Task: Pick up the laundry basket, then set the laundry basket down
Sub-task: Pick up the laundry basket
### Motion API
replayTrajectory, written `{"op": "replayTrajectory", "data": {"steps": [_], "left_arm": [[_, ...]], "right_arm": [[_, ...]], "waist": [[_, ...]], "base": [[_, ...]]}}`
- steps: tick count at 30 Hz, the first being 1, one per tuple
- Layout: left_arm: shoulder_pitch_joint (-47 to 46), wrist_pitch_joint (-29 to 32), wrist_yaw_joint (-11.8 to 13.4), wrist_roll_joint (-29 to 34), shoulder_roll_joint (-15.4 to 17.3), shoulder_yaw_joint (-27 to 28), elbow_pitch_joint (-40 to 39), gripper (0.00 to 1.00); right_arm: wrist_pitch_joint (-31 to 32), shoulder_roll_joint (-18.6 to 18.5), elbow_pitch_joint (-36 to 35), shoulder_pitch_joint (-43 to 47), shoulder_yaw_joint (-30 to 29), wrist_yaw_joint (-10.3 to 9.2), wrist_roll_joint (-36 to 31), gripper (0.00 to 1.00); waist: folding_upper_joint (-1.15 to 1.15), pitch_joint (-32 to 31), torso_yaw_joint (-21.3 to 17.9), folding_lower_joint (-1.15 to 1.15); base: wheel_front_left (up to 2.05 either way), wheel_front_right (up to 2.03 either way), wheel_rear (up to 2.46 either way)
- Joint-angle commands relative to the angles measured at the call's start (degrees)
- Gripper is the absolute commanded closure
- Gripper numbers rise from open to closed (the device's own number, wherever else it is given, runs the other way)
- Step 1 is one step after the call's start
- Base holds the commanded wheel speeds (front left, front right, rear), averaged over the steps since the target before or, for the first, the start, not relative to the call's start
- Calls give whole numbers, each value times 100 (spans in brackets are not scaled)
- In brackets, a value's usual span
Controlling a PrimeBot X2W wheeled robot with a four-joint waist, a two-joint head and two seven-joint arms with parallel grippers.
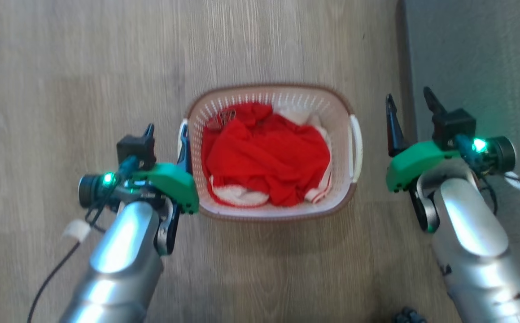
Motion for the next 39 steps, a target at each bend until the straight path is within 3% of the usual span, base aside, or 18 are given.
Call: {"op": "replayTrajectory", "data": {"steps": [1,9,20,39], "left_arm": [[-174,-45,-22,-22,46,93,11,0],[-903,-45,-290,-115,46,-401,1015,0],[-1681,-45,-360,-760,46,-900,2223,0],[-2507,572,-675,-1649,46,-2191,2752,0]], "right_arm": [[-43,22,52,-62,155,41,114,0],[-43,9,1136,-714,655,41,541,0],[-42,-40,2429,-1445,1384,41,1318,0],[379,-204,3056,-2282,2599,41,2802,0]], "waist": [[0,401,-11,-2],[0,996,3,-2],[0,1517,28,-2],[0,2163,115,-2]], "base": [[0,0,0],[0,0,0],[0,0,0],[0,0,0]]}}
